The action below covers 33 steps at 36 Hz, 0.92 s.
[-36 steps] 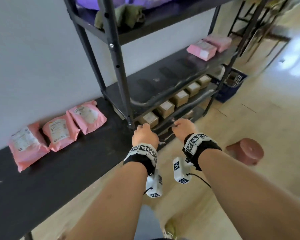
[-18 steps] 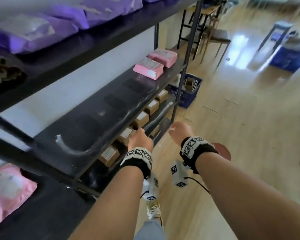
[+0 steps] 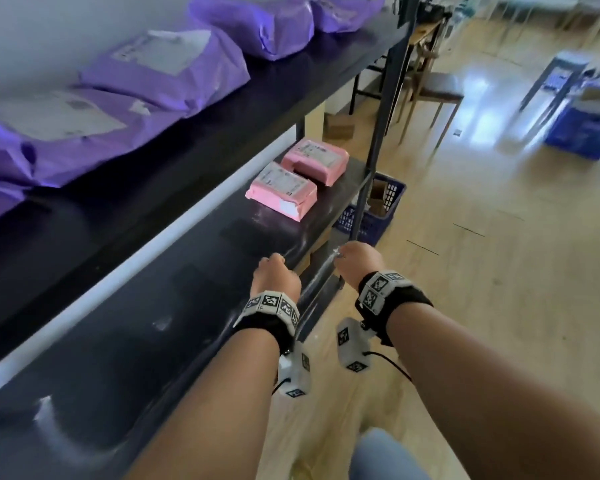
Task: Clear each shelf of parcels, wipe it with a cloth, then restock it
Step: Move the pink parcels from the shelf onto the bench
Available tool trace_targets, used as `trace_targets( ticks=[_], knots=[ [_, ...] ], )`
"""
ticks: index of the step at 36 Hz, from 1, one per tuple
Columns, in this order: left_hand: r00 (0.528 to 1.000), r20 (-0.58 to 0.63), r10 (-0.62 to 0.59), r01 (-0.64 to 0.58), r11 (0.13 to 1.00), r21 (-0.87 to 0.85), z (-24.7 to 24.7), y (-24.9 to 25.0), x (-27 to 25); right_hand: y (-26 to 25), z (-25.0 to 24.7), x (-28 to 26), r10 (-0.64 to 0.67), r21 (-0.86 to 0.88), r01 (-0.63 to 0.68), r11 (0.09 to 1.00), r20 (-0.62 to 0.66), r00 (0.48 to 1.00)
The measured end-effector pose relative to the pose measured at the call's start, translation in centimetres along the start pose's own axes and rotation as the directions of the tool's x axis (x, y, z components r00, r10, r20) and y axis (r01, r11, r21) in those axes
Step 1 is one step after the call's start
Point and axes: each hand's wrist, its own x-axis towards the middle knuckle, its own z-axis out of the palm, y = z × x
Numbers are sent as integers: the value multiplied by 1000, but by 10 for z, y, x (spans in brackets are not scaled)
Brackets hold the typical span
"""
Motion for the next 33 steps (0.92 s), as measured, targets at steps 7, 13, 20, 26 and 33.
trace_targets(
  ticks=[7, 13, 20, 26, 33],
  knots=[
    [995, -34, -93, 91, 994, -56, 4, 32, 82, -29, -11, 101, -77, -1, 77, 997, 41, 996],
    [967, -73, -244, 236, 966, -104, 13, 62, 145, -53, -28, 184, -174, -10, 177, 984, 128, 976],
    [948, -77, -310, 306, 951, -50, 30, 90, 189, -81, -34, 256, -288, -39, 305, 951, 233, 929],
    [850, 32, -526, 513, 813, -275, 29, 87, 209, -86, -23, 282, -310, -108, 366, 924, 347, 885],
    [856, 61, -513, 502, 800, -329, 37, 82, 205, -91, -12, 282, -342, -70, 400, 914, 401, 850]
  ],
)
